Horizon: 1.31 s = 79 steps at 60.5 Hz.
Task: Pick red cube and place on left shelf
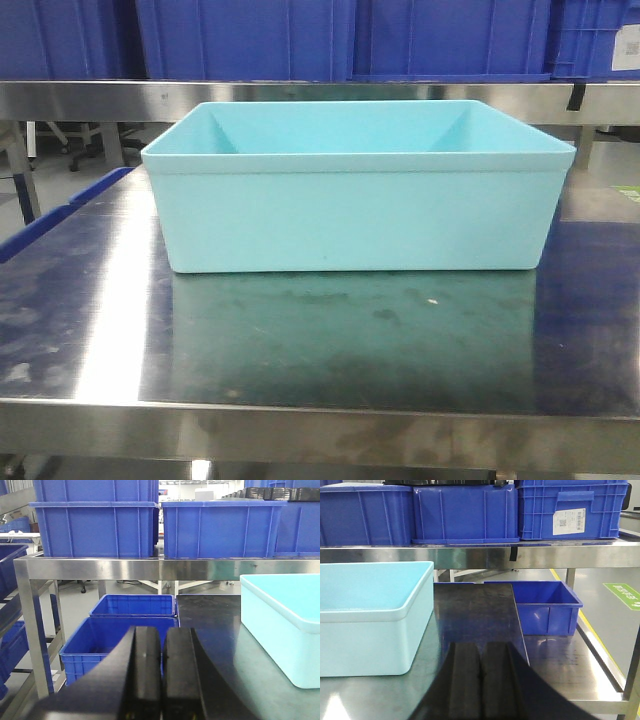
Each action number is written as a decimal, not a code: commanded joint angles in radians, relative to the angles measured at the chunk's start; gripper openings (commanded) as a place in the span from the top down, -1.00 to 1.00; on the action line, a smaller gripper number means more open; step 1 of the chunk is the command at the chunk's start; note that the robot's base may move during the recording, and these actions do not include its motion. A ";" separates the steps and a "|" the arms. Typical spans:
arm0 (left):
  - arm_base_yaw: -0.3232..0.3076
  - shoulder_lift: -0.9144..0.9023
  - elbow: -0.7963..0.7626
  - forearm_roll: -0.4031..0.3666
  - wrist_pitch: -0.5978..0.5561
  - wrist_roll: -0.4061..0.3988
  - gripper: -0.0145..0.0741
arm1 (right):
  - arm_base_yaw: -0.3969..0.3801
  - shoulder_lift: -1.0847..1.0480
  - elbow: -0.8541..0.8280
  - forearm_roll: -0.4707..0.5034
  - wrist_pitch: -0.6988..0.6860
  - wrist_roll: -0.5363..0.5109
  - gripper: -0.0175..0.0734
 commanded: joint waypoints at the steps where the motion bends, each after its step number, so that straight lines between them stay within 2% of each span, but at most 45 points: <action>1: 0.000 -0.015 0.025 0.000 -0.083 0.000 0.44 | -0.009 -0.022 -0.015 -0.002 -0.084 -0.004 0.51; 47: 0.000 -0.015 0.025 0.000 -0.083 0.000 0.44 | -0.009 -0.022 -0.015 -0.002 -0.084 -0.004 0.51; 62: 0.000 -0.015 0.025 0.000 -0.083 0.000 0.44 | -0.009 -0.022 -0.015 -0.002 -0.179 -0.004 0.51; 79: 0.000 -0.015 0.025 0.000 -0.083 0.000 0.44 | -0.008 -0.022 -0.022 -0.001 -0.211 -0.004 0.51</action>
